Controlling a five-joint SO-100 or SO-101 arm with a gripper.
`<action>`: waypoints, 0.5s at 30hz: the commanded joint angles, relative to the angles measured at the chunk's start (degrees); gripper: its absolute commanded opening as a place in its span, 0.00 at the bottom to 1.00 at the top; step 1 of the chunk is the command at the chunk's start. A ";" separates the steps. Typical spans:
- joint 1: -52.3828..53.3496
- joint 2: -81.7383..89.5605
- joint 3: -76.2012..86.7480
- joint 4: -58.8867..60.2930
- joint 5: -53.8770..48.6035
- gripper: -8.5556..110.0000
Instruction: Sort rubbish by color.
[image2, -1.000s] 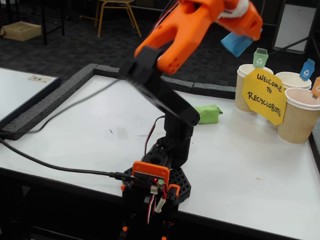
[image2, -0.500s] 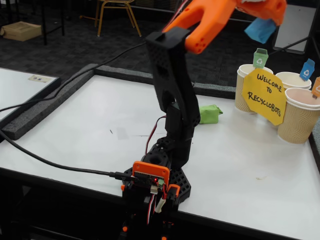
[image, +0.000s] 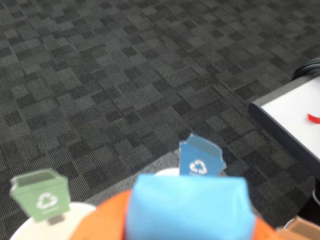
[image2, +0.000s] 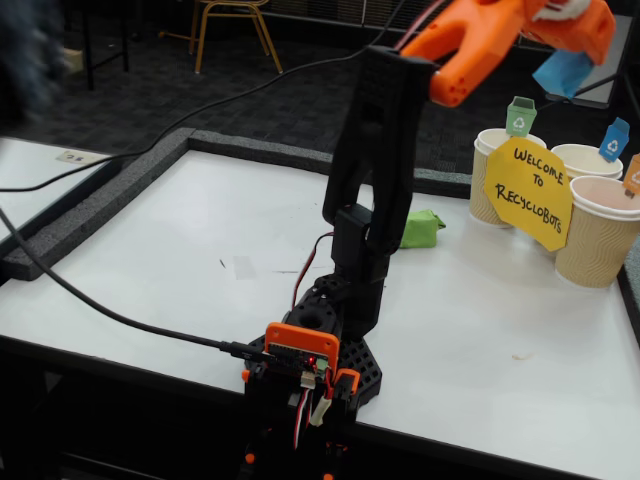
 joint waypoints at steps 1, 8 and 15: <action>1.67 -4.66 -14.94 -2.11 -1.85 0.08; 2.64 -16.44 -24.35 -2.64 -1.93 0.08; 4.22 -22.85 -29.09 -5.98 -3.34 0.08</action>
